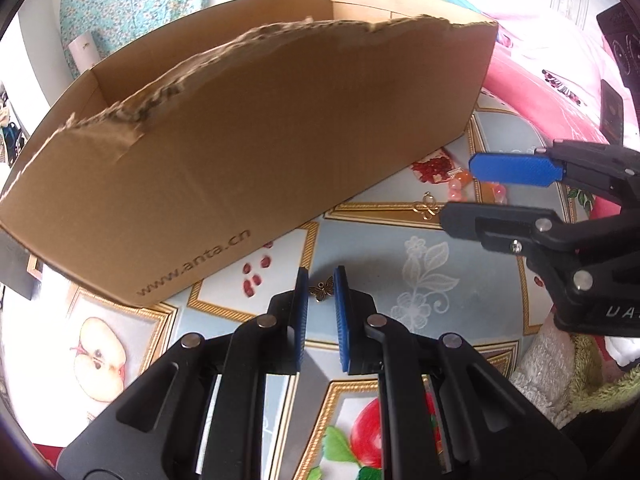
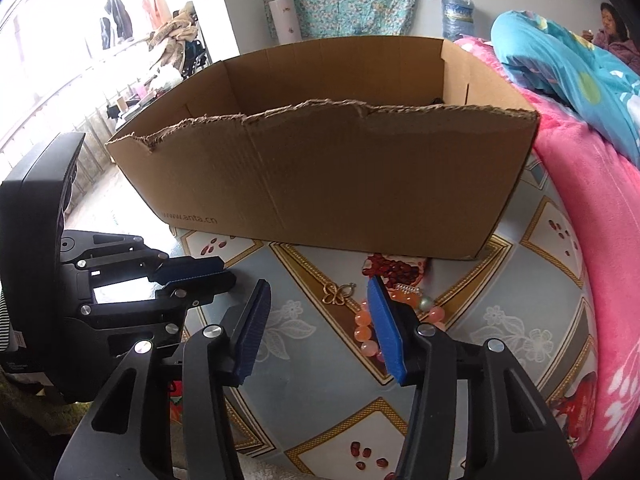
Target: Organize jewelry
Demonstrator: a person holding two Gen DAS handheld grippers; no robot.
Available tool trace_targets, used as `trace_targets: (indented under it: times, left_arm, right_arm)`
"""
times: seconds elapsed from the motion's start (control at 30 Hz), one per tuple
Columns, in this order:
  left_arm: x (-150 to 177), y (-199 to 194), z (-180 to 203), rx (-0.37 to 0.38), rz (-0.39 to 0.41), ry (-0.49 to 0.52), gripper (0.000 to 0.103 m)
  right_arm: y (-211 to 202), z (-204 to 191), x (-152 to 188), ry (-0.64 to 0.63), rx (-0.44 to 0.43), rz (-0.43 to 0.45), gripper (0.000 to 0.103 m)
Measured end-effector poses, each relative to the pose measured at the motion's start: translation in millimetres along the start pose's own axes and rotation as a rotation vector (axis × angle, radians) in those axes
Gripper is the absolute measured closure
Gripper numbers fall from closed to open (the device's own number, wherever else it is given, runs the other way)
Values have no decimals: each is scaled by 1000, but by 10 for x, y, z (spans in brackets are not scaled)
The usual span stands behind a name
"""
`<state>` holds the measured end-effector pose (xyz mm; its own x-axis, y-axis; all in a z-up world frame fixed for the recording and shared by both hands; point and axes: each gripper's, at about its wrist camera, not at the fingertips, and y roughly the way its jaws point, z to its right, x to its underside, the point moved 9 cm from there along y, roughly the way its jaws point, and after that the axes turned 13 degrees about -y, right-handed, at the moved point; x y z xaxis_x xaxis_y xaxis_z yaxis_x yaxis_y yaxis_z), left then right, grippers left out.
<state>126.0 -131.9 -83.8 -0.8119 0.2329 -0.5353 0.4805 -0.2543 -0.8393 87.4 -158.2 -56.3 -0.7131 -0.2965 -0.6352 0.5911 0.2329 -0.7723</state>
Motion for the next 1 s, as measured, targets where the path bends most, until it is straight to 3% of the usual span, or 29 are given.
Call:
trace_targets:
  times: [0.27, 0.7, 0.83, 1.0]
  left_arm:
    - [23, -30, -131, 5, 8, -17, 91]
    - [55, -82, -232, 24, 27, -34, 91]
    - [76, -103, -255, 31, 37, -46, 91]
    - [79, -118, -284, 37, 36, -50, 91]
  right_arm:
    - [131, -106, 129, 21, -58, -76, 54]
    - [200, -1, 157, -3, 47, -120, 54]
    - [206, -24, 110, -48, 114, -120, 61]
    - [278, -52, 79, -59, 112, -133, 65]
